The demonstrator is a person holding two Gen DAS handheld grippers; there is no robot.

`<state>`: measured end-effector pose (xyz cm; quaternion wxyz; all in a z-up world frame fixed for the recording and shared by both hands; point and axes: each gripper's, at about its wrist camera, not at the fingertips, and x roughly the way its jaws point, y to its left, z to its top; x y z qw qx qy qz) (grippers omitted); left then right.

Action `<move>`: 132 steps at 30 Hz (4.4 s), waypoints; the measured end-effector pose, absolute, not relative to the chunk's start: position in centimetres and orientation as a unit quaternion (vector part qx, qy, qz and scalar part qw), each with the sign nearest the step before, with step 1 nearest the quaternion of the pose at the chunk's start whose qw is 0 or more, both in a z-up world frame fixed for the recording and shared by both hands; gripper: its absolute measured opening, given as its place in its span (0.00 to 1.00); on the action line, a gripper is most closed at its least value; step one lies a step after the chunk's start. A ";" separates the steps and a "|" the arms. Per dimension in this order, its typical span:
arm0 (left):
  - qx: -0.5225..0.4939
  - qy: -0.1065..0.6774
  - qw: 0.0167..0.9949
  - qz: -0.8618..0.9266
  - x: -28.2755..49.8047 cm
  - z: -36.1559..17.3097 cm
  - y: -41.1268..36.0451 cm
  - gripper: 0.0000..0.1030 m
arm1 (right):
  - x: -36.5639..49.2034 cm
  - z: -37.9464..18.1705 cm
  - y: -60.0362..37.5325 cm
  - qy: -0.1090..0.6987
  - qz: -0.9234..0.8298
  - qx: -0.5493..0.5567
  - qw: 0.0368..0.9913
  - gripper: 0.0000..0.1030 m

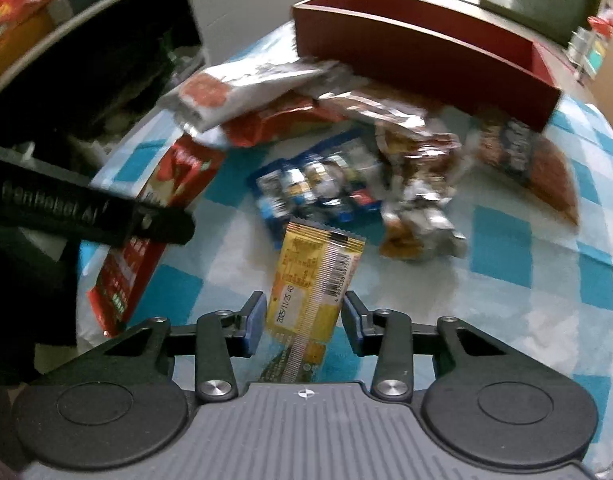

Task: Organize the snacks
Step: 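Grasp the yellow snack stick with the right tool, then carry both snacks into the red box and open both tools, then withdraw both tools from the red box back toward the snack pile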

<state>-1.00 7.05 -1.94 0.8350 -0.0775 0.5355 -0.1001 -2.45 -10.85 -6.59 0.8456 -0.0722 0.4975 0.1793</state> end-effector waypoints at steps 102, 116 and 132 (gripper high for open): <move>-0.035 0.434 0.900 -0.038 23.1 0.5 -0.7 0.40 | 24.4 -3.0 -19.0 0.451 0.098 0.055 0.886 0.70; -0.026 0.408 0.912 -0.037 17.6 2.8 0.4 0.44 | 18.5 0.2 -18.3 0.428 0.106 0.050 0.896 0.76; -0.046 0.439 0.897 -0.039 12.1 1.9 3.3 0.47 | 13.9 -0.2 -17.0 0.440 0.122 0.047 0.888 0.84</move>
